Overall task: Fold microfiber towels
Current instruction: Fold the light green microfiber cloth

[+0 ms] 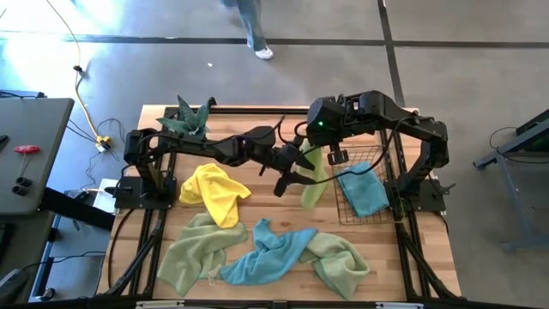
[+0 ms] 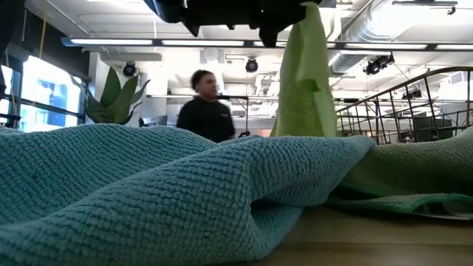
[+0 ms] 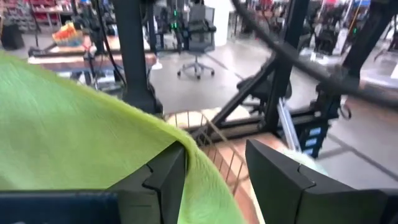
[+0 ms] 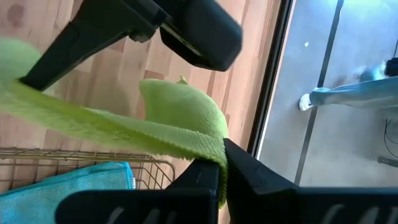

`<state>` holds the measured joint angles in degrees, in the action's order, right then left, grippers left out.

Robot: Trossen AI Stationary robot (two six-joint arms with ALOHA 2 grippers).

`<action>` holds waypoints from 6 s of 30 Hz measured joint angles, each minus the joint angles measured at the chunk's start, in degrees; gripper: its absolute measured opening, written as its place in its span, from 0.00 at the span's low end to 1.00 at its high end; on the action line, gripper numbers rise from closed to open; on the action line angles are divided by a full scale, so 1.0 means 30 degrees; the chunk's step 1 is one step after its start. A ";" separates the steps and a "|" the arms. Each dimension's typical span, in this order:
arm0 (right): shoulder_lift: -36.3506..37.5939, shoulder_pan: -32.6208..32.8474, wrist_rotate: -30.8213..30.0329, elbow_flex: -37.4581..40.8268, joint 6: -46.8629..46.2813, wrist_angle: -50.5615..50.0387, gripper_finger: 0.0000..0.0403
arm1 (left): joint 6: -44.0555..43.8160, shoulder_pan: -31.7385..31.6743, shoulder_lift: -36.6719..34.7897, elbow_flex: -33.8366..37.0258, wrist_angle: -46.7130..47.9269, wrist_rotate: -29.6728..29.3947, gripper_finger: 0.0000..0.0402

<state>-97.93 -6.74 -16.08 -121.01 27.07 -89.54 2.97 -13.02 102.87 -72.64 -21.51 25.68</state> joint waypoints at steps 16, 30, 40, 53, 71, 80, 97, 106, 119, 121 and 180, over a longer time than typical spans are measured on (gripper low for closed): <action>0.0000 0.0007 -0.0007 0.0000 0.0000 0.1095 0.00 | 0.0386 0.0112 0.0355 0.0000 0.1047 -0.0221 0.39; 0.0000 0.0007 -0.0015 0.0000 -0.0022 0.1147 0.00 | -0.1286 0.0134 0.2190 0.0004 0.1285 -0.0347 0.39; 0.0000 0.0007 -0.0015 0.0000 -0.0029 0.1114 0.00 | -0.1795 0.0225 0.2674 0.0022 0.2541 -0.1419 0.29; 0.0000 0.0007 0.0000 0.0000 -0.3455 0.1042 0.00 | -0.4684 0.0054 0.2129 0.0015 0.7242 -0.1746 0.01; -0.0942 0.0015 -0.0065 -0.0015 -1.0690 0.2490 0.00 | -0.4476 0.0069 -0.6381 0.0007 1.7772 -1.1799 0.00; -0.1297 -0.1109 -0.1886 -0.0015 -0.8583 0.4998 0.00 | -0.1757 -0.1238 -0.8058 0.0007 1.8756 -1.5609 0.00; -0.3120 -0.3823 0.1355 -0.0015 -1.3992 0.5826 0.00 | 0.1321 -0.3863 -0.8794 0.0000 1.9115 -1.6665 0.00; -0.3815 -0.3943 0.1805 0.0007 -0.9687 0.4260 0.00 | 0.2205 -0.5076 -0.8648 0.0007 1.9239 -1.6106 0.00; -0.3847 -0.6488 0.2517 0.0007 -0.3450 0.5795 0.00 | 0.9981 -0.6833 -0.7406 0.0000 1.6863 -1.6076 0.00; -0.3847 -0.6745 0.2215 0.0007 -0.3060 0.6016 0.00 | 1.0818 -0.6946 -0.7079 0.0020 1.6299 -1.6158 0.00; -0.6881 -0.0392 0.6917 -0.0007 -0.9950 0.2464 0.00 | 0.5052 -0.1396 -0.6521 0.3990 2.2664 -0.7217 0.00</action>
<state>-118.57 -7.92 4.67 -121.03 -2.78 -82.14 18.12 -17.21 83.31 -60.67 46.48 4.03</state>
